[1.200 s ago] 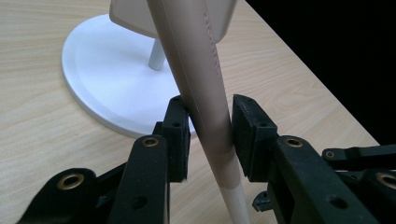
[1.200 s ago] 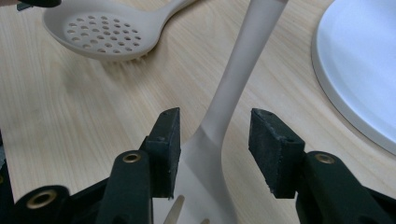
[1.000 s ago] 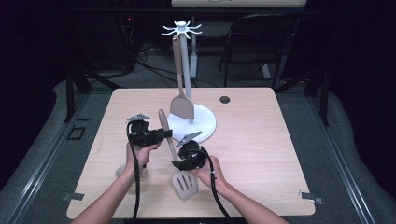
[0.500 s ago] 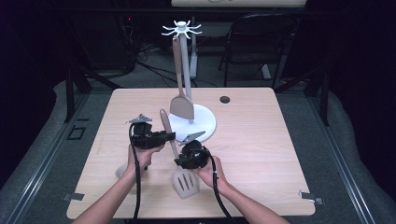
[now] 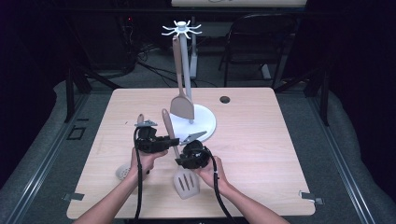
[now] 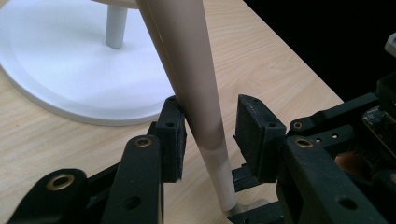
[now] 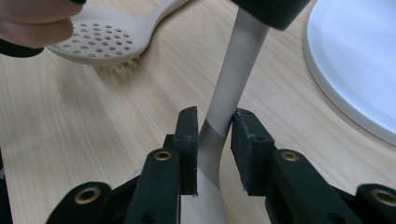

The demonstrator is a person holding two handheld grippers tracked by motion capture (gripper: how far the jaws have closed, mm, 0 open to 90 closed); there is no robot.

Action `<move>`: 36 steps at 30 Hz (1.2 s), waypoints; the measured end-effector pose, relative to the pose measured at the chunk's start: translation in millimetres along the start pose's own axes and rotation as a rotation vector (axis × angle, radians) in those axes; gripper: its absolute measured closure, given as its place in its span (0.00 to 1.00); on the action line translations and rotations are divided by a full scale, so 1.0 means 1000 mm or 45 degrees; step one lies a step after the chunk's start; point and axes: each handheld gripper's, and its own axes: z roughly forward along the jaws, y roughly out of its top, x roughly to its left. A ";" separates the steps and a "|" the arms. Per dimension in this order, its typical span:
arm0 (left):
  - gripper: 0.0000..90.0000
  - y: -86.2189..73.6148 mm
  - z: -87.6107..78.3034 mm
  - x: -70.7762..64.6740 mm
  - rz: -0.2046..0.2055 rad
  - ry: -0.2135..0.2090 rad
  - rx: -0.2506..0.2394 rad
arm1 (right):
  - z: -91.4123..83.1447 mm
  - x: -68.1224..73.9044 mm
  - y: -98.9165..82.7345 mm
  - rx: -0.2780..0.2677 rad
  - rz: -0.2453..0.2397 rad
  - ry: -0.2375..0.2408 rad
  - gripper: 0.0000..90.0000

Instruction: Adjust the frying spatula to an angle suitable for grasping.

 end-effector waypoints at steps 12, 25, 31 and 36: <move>0.79 -0.007 0.009 -0.001 -0.027 0.022 0.014 | 0.000 -0.003 -0.002 0.007 0.015 0.005 0.80; 0.80 -0.007 0.008 0.001 -0.030 0.001 0.007 | -0.013 -0.012 -0.017 0.047 0.056 0.002 0.54; 0.80 -0.006 0.007 0.000 -0.024 -0.008 -0.005 | -0.015 -0.010 -0.021 0.103 0.023 0.009 0.29; 0.81 -0.006 0.006 0.000 -0.030 -0.009 -0.030 | -0.021 -0.009 -0.024 0.123 -0.004 0.020 0.15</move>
